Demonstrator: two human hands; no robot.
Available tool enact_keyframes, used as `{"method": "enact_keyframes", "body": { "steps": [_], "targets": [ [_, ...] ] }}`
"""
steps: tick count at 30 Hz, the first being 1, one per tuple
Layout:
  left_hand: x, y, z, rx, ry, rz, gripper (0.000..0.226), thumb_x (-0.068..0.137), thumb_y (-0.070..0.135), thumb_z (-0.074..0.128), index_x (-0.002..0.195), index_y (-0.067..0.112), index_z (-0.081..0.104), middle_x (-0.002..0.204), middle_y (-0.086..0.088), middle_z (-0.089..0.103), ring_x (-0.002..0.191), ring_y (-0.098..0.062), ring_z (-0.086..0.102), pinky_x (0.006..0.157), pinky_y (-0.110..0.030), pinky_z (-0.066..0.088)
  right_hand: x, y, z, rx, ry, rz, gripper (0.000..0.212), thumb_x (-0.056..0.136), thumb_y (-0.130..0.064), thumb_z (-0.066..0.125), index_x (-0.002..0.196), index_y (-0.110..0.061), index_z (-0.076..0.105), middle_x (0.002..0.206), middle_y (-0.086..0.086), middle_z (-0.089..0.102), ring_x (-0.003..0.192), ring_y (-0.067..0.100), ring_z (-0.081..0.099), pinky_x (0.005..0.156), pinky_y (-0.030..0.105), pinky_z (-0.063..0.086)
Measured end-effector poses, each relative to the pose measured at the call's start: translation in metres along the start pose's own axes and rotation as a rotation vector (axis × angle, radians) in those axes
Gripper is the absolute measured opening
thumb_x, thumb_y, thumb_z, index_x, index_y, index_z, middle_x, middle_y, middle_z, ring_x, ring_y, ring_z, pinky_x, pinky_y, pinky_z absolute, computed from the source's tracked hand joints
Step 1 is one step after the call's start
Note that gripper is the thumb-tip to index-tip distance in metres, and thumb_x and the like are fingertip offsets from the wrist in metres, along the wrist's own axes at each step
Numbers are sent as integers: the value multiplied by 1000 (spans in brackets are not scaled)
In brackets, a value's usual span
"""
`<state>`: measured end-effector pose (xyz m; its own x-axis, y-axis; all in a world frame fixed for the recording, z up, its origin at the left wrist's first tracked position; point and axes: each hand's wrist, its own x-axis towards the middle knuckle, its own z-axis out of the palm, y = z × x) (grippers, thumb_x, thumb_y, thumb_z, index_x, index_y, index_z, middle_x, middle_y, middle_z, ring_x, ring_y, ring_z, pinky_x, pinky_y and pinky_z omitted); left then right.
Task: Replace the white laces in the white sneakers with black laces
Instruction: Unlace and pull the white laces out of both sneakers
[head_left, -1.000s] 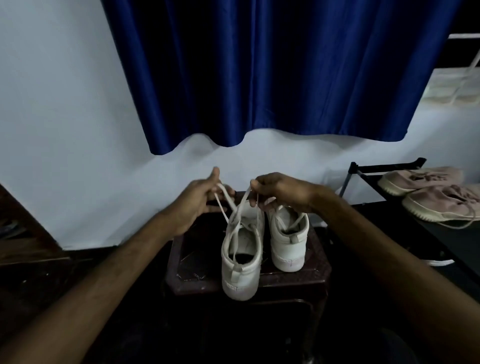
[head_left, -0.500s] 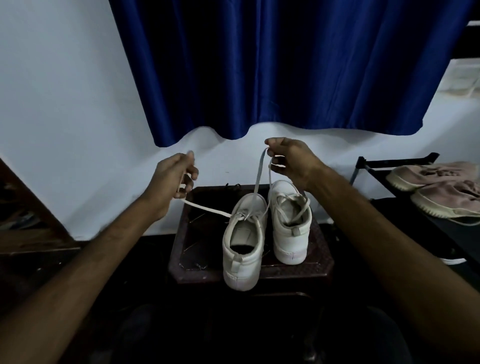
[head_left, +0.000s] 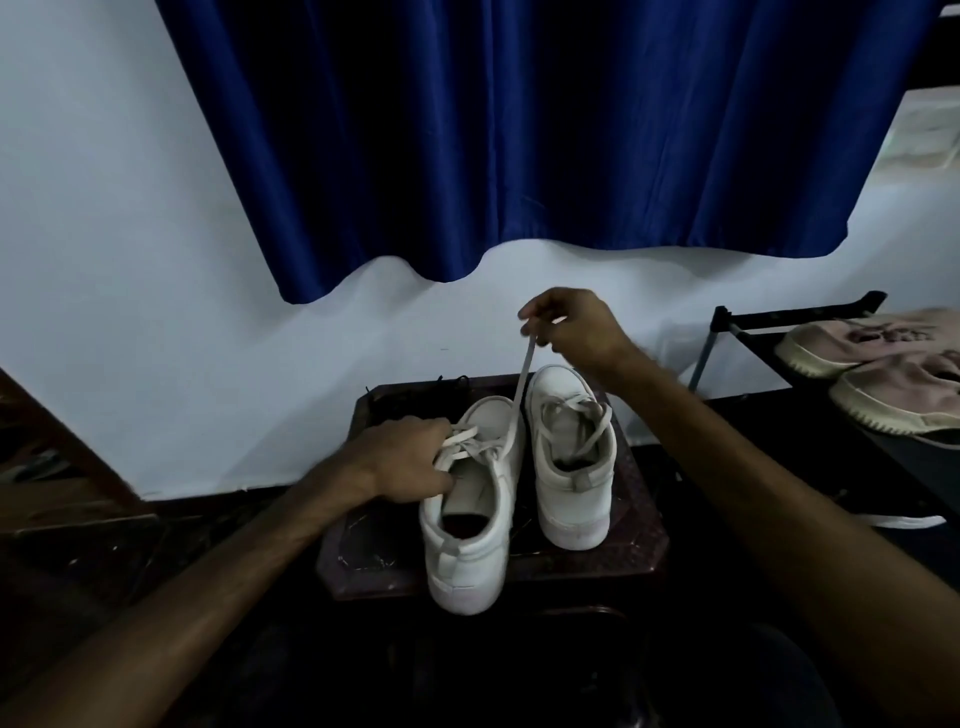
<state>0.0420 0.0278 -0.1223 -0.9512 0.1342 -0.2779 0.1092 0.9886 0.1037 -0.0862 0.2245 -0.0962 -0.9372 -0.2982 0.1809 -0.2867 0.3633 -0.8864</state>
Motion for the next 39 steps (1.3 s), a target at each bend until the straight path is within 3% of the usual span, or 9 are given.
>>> {"method": "enact_keyframes", "body": {
  "steps": [3, 7, 13, 20, 24, 27, 29, 33, 39],
  "targets": [
    [-2, -11, -4, 62, 133, 21, 14, 84, 33, 58, 96, 26, 54, 108, -1, 65, 101, -26, 63, 81, -35, 49, -10, 6, 4, -222, -144, -66, 16, 86, -2, 63, 91, -15, 71, 81, 0, 73, 64, -2, 62, 60, 5, 42],
    [-6, -34, -8, -6, 253, -22, 21, 89, 41, 55, 109, 36, 61, 111, 10, 65, 105, -19, 60, 79, -32, 42, -18, 5, 7, -342, -273, -105, 13, 85, -7, 67, 93, -15, 73, 84, -2, 73, 71, 4, 62, 61, 5, 43],
    [-13, -47, 3, -118, 342, -64, 27, 89, 46, 59, 114, 35, 56, 105, 12, 66, 96, -17, 61, 78, -32, 44, -19, -8, 23, -763, -373, -191, 17, 86, -20, 66, 102, -25, 69, 92, -1, 68, 90, 17, 63, 81, 32, 52],
    [-21, -39, 15, -390, 421, -101, 35, 82, 34, 70, 111, 27, 50, 67, 5, 61, 63, -12, 58, 61, -30, 41, -35, -25, 51, -588, -532, -415, 14, 84, -18, 72, 97, -23, 75, 93, -5, 74, 77, 4, 56, 78, 27, 49],
    [-30, -20, 21, -446, 443, -89, 45, 84, 34, 69, 119, 23, 43, 71, 2, 62, 52, -3, 54, 53, -26, 40, -47, -27, 58, -632, -511, -388, 18, 87, -33, 68, 96, -20, 76, 94, -3, 73, 86, 13, 61, 80, 35, 50],
    [-34, -9, 21, -256, 560, -51, 55, 84, 41, 66, 128, 23, 38, 112, 1, 59, 90, -15, 62, 67, -29, 44, -53, -31, 57, -675, -577, -312, 29, 83, -47, 69, 94, -21, 71, 97, -4, 69, 89, 13, 61, 82, 38, 51],
    [-31, -6, 21, -53, 633, 15, 52, 81, 36, 69, 125, 24, 45, 131, 2, 43, 116, -19, 50, 76, -30, 44, -57, -36, 53, -731, -614, -277, 39, 76, -53, 74, 96, -21, 65, 102, -6, 61, 94, 14, 57, 84, 36, 50],
    [-17, 0, 23, 56, 667, 167, 40, 65, 23, 80, 102, 19, 66, 125, -1, 52, 108, -23, 54, 74, -39, 50, -60, -47, 47, -830, -672, -213, 47, 74, -50, 77, 102, -15, 64, 97, -4, 62, 90, 13, 57, 69, 21, 44],
    [-7, 2, 28, 21, 782, 240, 18, 67, 16, 78, 83, 19, 70, 109, 0, 61, 94, -23, 61, 68, -36, 48, -52, -49, 44, -884, -701, -13, 34, 70, -50, 80, 82, -18, 74, 81, -1, 72, 80, 15, 66, 65, 27, 50]
  ]
}}
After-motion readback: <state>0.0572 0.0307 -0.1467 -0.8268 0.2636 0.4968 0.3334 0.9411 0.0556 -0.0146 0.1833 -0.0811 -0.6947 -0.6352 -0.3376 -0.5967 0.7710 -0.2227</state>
